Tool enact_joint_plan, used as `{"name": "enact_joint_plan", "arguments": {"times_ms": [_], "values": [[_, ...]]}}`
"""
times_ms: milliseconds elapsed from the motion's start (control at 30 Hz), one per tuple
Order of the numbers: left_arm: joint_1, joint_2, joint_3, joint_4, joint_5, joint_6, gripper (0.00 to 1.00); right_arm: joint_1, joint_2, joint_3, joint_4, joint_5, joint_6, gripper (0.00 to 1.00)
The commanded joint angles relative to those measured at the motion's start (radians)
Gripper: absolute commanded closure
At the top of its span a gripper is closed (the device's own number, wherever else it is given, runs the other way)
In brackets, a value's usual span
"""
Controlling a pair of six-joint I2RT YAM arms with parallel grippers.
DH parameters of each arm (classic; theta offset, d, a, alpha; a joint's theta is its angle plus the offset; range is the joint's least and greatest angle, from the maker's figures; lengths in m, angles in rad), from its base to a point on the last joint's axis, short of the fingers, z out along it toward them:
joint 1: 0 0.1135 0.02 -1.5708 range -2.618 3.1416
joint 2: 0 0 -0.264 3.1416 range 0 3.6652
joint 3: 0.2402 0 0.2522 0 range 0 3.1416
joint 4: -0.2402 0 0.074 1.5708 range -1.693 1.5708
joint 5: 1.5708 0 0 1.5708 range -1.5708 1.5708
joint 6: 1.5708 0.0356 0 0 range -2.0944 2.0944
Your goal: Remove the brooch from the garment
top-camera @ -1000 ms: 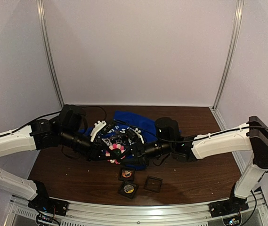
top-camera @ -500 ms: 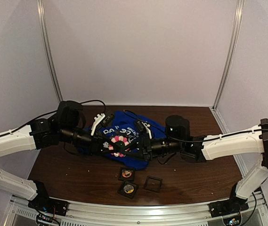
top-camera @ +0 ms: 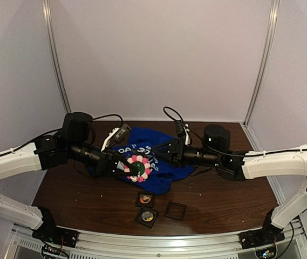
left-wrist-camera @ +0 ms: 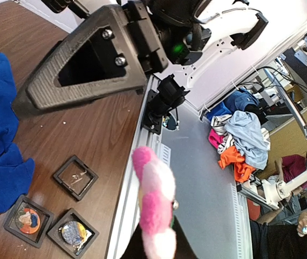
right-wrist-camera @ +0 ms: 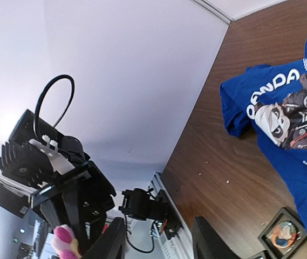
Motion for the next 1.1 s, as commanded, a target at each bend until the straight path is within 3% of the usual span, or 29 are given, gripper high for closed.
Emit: {"name": "enact_joint_plan", "arguments": {"times_ms": [0, 167, 400, 600, 1067], "values": [[0.017, -0.003, 0.020, 0.058, 0.103, -0.014, 1.00, 0.013, -0.073, -0.034, -0.028, 0.011, -0.214, 0.51], [0.033, -0.007, 0.031, 0.064, 0.186, -0.004, 1.00, 0.089, -0.159, -0.054, -0.161, 0.137, -0.499, 0.33], [0.032, 0.013, 0.053, 0.044, 0.256, 0.005, 1.00, 0.188, -0.189, -0.092, -0.137, 0.231, -0.609, 0.11], [0.032, 0.020, 0.076, 0.012, 0.287, 0.017, 1.00, 0.281, -0.174, -0.126, -0.110, 0.379, -0.681, 0.09], [0.032, 0.029, 0.066, 0.028, 0.276, 0.003, 1.00, 0.358, -0.083, -0.068, -0.013, 0.413, -0.739, 0.09]]}}
